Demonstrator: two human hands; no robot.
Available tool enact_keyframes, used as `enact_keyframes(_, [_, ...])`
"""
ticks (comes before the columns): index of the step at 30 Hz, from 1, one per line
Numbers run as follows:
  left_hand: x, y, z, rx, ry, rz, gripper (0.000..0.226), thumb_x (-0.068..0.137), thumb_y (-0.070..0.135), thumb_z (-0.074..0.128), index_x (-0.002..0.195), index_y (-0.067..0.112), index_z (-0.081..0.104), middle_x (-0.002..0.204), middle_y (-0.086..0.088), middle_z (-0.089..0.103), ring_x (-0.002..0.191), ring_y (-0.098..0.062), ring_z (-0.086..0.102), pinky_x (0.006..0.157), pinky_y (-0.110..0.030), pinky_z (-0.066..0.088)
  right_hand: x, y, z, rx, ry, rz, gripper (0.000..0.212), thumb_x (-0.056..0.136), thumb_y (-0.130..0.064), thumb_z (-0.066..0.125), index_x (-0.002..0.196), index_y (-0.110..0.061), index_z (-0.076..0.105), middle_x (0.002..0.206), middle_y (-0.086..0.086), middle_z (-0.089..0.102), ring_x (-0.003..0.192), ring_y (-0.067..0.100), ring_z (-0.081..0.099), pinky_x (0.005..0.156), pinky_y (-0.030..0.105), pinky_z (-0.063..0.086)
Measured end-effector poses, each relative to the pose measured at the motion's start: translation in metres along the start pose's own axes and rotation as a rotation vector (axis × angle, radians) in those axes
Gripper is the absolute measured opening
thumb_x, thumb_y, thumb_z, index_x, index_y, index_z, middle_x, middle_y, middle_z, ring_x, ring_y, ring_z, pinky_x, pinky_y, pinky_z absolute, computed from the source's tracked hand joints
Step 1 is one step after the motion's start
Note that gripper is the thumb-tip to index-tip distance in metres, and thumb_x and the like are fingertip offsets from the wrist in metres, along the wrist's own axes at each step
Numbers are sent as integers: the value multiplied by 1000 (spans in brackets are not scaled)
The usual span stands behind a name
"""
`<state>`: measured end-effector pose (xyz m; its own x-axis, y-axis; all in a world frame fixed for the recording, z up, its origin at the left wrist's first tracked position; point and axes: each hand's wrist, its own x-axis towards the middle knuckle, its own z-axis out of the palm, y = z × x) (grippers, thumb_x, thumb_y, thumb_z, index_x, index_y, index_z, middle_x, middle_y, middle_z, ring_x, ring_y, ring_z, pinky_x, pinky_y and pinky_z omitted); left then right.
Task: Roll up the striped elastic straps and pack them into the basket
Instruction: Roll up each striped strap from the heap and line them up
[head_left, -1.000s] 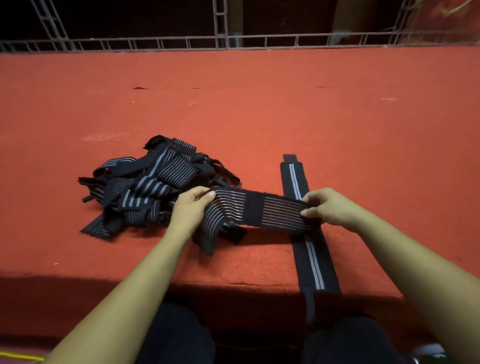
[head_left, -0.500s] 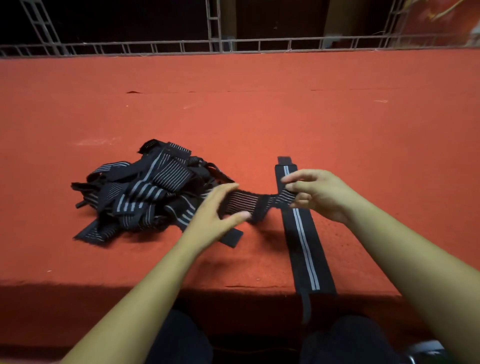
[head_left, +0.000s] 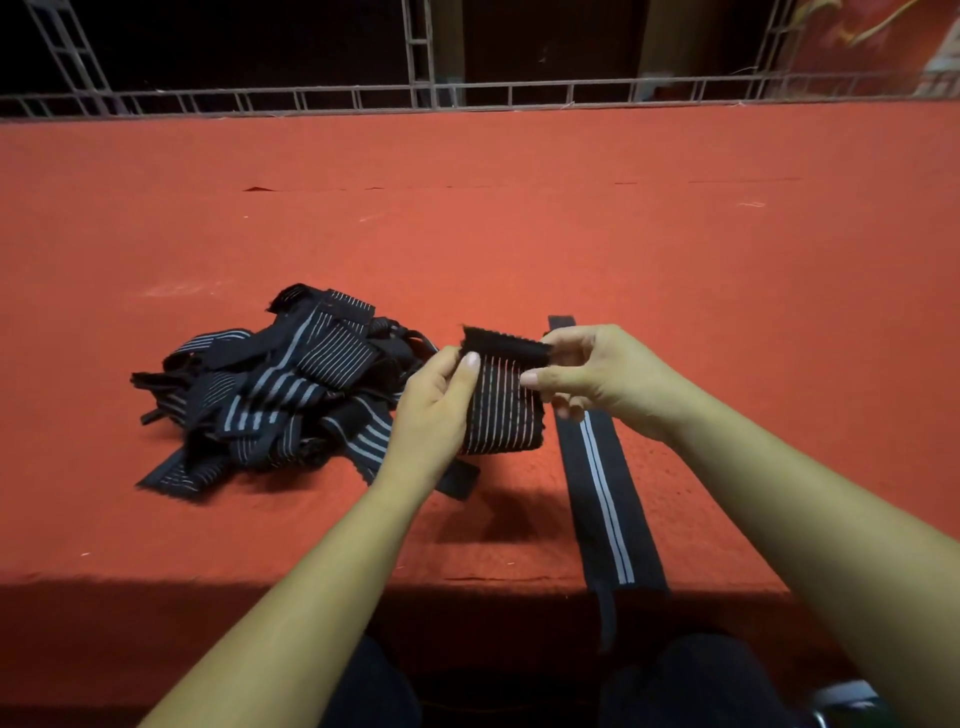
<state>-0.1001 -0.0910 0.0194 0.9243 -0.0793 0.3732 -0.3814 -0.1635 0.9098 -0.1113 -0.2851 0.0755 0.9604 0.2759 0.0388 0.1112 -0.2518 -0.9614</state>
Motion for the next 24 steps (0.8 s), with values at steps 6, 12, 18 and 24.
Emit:
enact_keyframes(6, [-8,-13,2,-75,-347,-194,38,88,29,72,123,21,59,111,5,71,103,-7,67,89,-27,54,14,0,-6,140,147,64,18,91,-17,72,75,-15,63,57,4,59,46,14,55,43,21,37])
enact_keyframes(12, [-17,-16,0,-251,-440,-373,31,90,2,68,120,8,60,109,-9,73,99,-19,69,88,-37,56,40,15,-31,193,289,200,23,87,-22,77,97,-13,58,68,7,67,49,13,62,48,21,48])
enact_keyframes(18, [-26,-26,5,-405,-551,-438,61,88,-5,68,139,17,42,129,-16,65,116,-29,65,95,-37,54,61,29,-48,211,473,160,19,92,-20,71,89,-17,53,70,8,67,49,13,64,48,23,50])
enact_keyframes(24, [-42,-83,22,-12,-519,-343,90,90,2,68,151,39,13,90,-7,59,76,-16,58,78,-27,51,78,67,-49,74,490,198,13,97,-16,64,99,-13,52,73,10,66,50,14,63,48,26,50])
